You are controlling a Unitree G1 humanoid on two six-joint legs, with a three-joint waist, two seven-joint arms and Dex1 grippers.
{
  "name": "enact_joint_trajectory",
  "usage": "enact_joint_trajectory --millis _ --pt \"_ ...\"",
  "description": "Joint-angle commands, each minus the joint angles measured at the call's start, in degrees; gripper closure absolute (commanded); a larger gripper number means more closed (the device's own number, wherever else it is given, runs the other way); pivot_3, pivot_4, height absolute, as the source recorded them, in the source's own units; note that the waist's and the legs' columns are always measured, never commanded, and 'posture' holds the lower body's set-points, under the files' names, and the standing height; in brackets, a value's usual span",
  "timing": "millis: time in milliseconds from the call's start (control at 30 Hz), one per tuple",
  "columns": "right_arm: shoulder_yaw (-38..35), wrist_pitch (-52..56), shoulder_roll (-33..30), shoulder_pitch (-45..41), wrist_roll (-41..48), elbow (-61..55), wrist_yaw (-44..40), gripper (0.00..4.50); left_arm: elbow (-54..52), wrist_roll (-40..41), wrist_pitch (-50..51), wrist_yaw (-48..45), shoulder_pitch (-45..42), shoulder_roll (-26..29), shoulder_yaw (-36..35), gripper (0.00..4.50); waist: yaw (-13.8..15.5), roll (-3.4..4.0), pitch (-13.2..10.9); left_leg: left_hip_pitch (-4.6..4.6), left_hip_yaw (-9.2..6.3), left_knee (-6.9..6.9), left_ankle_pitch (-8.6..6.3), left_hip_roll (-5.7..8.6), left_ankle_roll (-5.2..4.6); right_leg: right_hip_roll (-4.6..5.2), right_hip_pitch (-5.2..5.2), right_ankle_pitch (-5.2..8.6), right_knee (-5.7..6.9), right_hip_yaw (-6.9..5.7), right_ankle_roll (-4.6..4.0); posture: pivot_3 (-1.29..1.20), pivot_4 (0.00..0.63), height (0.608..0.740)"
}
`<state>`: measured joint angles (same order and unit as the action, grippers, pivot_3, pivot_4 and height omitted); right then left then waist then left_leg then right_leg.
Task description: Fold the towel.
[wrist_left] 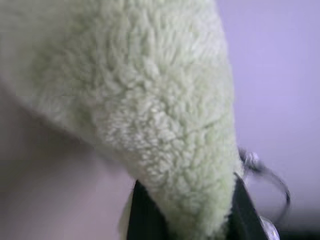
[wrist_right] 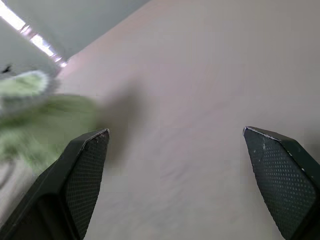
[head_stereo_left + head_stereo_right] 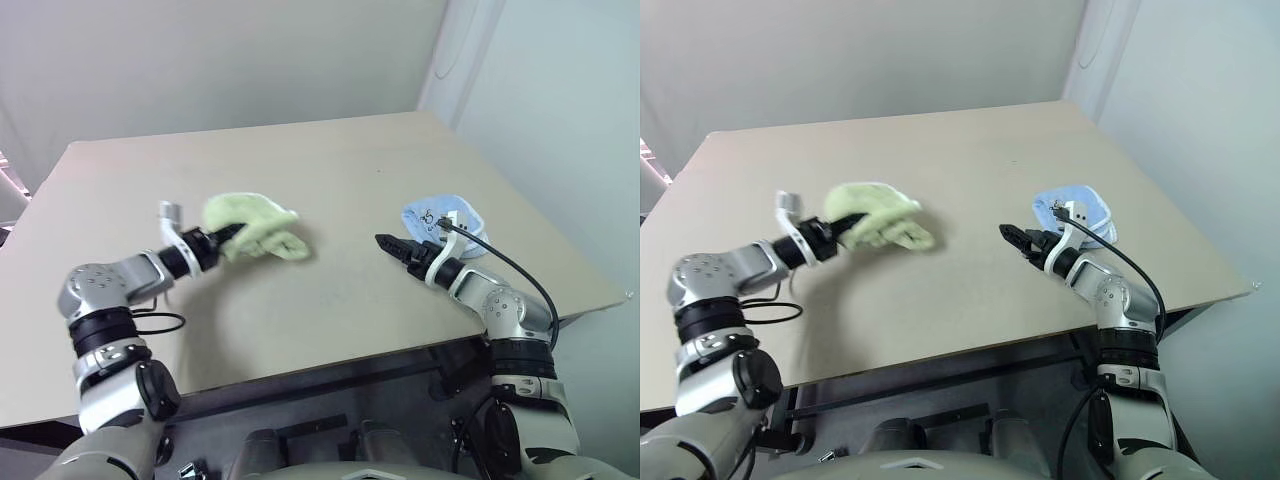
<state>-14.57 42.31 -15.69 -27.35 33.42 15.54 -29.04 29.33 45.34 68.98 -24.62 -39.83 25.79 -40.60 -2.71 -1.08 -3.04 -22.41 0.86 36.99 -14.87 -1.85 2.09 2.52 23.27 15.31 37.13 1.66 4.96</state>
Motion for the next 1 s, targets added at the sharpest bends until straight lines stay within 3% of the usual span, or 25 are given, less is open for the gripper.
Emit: enact_joint_trajectory --millis 33,167,267,500,733,867,1000 --pt "1.13 -2.95 0.45 -2.74 -0.44 -0.17 -1.89 0.0 5.07 -4.56 -17.4 8.61 -4.25 5.74 -5.49 4.47 -0.05 0.01 0.0 0.0 0.01 -0.02 0.0 -0.01 0.0 0.0 0.0 0.0 0.0 0.0 0.0 0.0 0.0 0.74" --pt "3.51 -4.27 1.07 -3.93 -2.25 2.03 -3.15 0.0 8.68 -5.25 -25.61 12.26 -3.97 8.15 -7.51 4.47 0.26 0.0 0.01 0.01 0.07 -0.11 -0.01 0.01 0.01 0.07 0.0 -0.02 -0.03 0.01 0.05 0.0 0.0 0.74" --pt "5.65 -6.12 1.17 -5.56 -4.0 4.78 -5.13 0.0 8.68 -1.48 -26.77 17.74 -2.64 7.89 -13.26 4.47 0.43 -0.03 0.0 -0.04 0.07 -0.06 -0.01 0.03 0.02 0.11 -0.01 -0.09 -0.03 -0.01 0.18 0.0 0.0 0.74" --pt "8.84 -7.94 -0.45 -7.34 -6.92 7.64 -9.3 0.0 0.42 4.78 -25.47 21.59 7.29 4.16 -18.82 4.47 0.1 -0.05 0.01 -0.03 0.08 -0.03 -0.01 0.0 0.02 0.1 0.0 -0.15 0.01 0.01 0.24 0.0 0.0 0.74" --pt "11.12 -9.6 -1.52 -8.63 -10.02 9.38 -12.39 0.0 -8.52 8.79 -25.55 25.26 17.71 -3.62 -19.08 4.47 0.14 -0.05 0.03 0.03 0.12 0.03 -0.01 0.0 0.03 0.12 -0.05 -0.17 0.03 0.03 0.2 0.0 0.0 0.74" --pt "11.73 -10.18 -1.25 -8.98 -11.04 10.16 -13.1 0.0 -9.59 10.65 -27.32 26.22 18.78 -5.58 -18.99 4.47 0.08 -0.05 0.03 0.06 0.15 0.06 -0.01 0.0 0.03 0.1 -0.08 -0.17 0.03 0.05 0.18 0.0 0.0 0.74" --pt "12.36 -10.8 -1.07 -8.85 -12.15 10.47 -13.5 0.0 -10.62 13.23 -25.91 25.87 19.52 -6.92 -17.43 3.1 -0.02 -0.05 0.03 0.07 0.16 0.05 -0.01 0.0 0.03 0.08 -0.07 -0.17 0.02 0.06 0.18 0.0 0.0 0.74"
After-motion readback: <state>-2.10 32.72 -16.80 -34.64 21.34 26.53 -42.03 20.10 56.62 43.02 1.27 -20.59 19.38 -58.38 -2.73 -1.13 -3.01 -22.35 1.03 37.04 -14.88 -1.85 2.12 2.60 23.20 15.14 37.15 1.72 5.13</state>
